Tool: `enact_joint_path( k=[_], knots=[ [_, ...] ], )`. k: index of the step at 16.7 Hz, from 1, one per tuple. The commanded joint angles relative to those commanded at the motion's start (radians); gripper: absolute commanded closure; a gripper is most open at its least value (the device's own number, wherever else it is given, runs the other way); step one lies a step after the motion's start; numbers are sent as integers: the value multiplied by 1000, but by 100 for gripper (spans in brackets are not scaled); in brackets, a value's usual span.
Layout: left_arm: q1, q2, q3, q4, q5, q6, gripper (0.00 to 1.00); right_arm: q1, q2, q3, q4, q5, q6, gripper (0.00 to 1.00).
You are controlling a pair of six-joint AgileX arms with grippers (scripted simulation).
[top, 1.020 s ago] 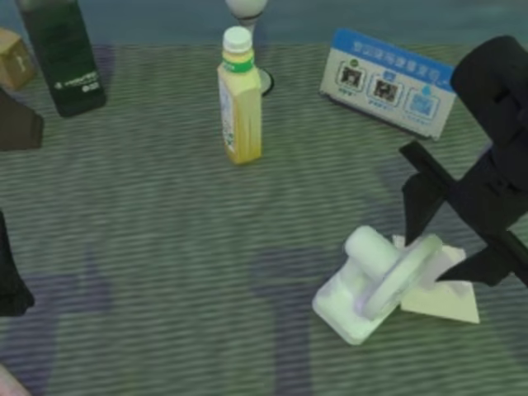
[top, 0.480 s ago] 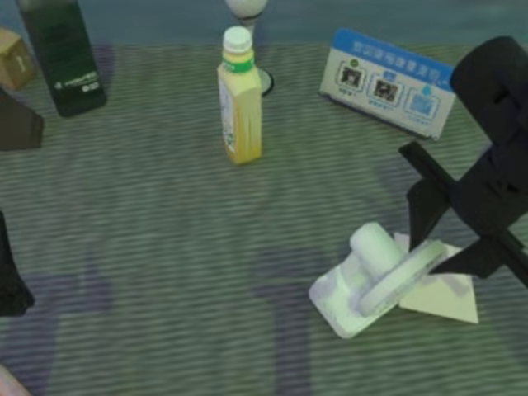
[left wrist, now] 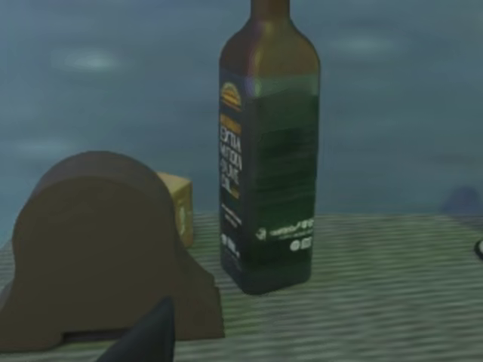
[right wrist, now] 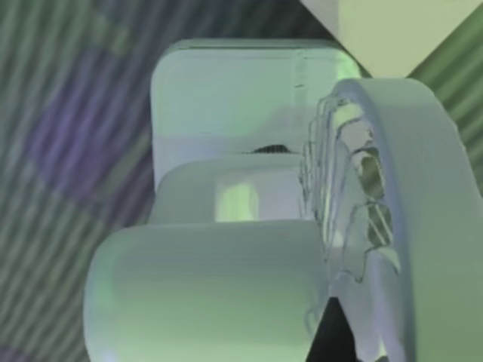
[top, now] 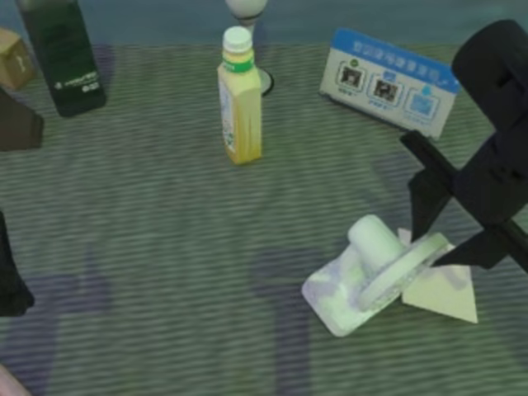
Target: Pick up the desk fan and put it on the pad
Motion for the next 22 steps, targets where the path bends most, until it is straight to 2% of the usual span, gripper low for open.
enact_joint_path(
  k=[4, 10, 12, 15, 22],
  knots=[
    [0, 0, 0, 0, 0, 0, 0, 1, -16, 96, -118, 1, 1, 100],
    [0, 0, 0, 0, 0, 0, 0, -2, -15, 107, -129, 2, 4, 100],
    [0, 0, 0, 0, 0, 0, 0, 1, -4, 126, -149, 19, 40, 100],
    [0, 0, 0, 0, 0, 0, 0, 2, 22, 177, -207, 73, 173, 100],
    [0, 0, 0, 0, 0, 0, 0, -7, 82, 306, -368, 241, 586, 100]
  ],
)
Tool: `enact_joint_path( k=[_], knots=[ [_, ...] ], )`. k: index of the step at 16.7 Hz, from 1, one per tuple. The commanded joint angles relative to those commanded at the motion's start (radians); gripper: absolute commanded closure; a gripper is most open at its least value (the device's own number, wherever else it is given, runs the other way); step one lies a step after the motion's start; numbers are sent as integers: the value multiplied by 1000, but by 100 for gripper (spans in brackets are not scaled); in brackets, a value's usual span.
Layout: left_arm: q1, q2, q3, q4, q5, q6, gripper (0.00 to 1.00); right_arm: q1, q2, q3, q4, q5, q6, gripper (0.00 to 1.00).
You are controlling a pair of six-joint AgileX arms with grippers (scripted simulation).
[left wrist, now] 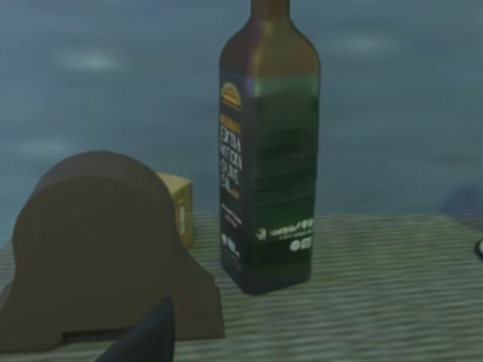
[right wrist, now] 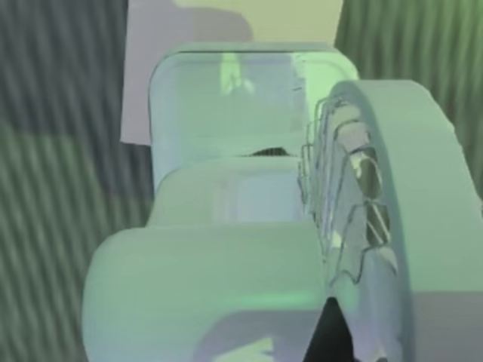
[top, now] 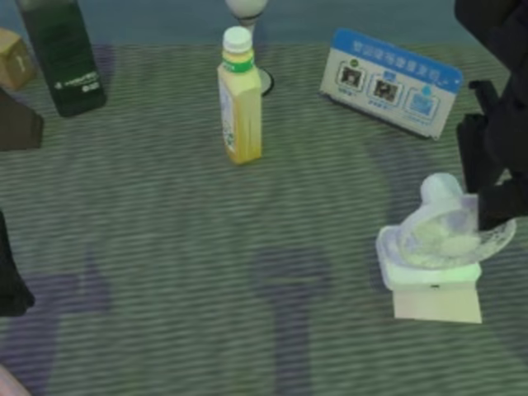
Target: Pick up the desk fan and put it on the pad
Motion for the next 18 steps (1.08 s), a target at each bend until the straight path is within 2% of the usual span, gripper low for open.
enact_joint_path(
  k=[3, 8, 14, 18],
  knots=[
    [0, 0, 0, 0, 0, 0, 0, -2, 4, 22, -25, 33, 59, 100],
    [0, 0, 0, 0, 0, 0, 0, 3, 1, 15, -18, 32, 59, 100],
    [0, 0, 0, 0, 0, 0, 0, 1, 18, -95, 106, 33, 63, 100],
    [0, 0, 0, 0, 0, 0, 0, 1, 18, -99, 110, 34, 63, 100]
  ],
)
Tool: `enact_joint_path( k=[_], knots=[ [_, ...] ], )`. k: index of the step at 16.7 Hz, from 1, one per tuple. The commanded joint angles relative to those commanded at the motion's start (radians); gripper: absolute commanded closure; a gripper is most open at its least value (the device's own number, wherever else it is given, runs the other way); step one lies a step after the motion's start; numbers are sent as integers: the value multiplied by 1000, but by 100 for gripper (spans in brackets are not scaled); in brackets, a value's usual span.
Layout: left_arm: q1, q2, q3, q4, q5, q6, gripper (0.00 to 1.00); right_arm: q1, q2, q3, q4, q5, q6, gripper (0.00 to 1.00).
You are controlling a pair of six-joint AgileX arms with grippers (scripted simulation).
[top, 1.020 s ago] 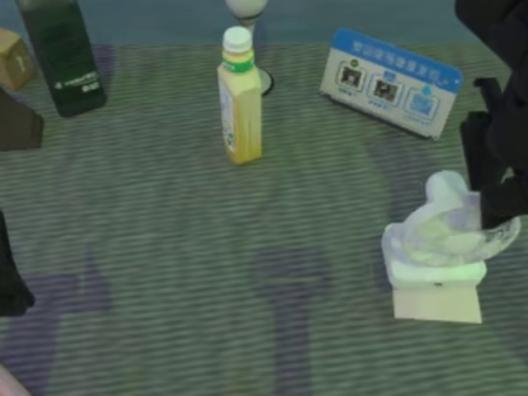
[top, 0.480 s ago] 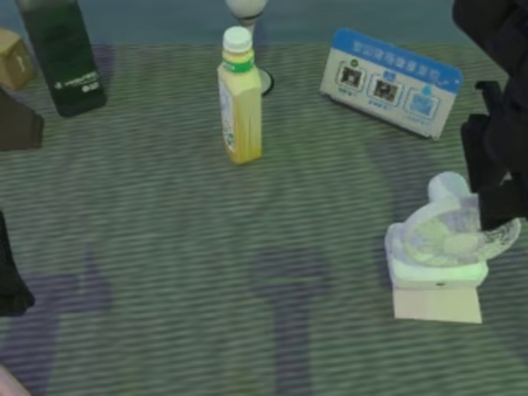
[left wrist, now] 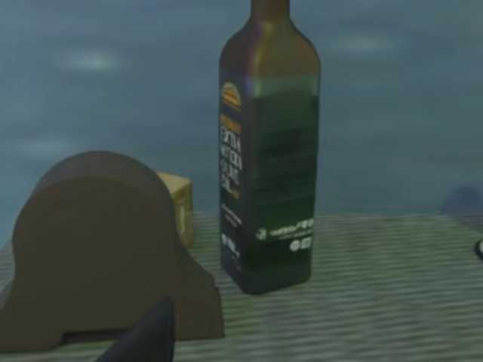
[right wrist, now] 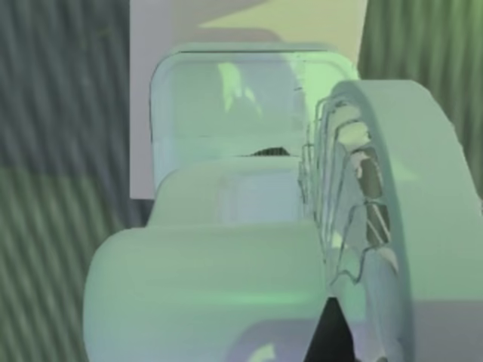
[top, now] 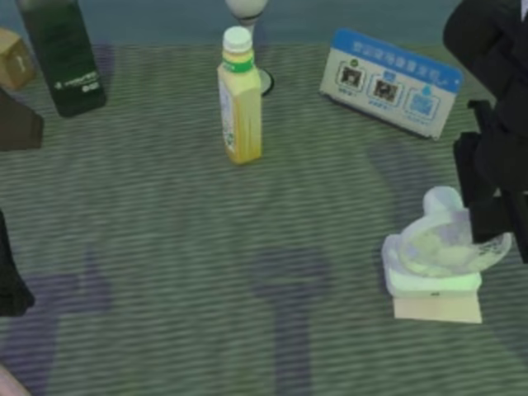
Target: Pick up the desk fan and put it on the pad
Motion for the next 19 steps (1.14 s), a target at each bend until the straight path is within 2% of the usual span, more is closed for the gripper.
enact_joint_path(
  k=[13, 19],
  knots=[
    [0, 0, 0, 0, 0, 0, 0, 0, 0, 0, 0, 0, 0, 2],
    [0, 0, 0, 0, 0, 0, 0, 0, 0, 0, 0, 0, 0, 0]
  ],
)
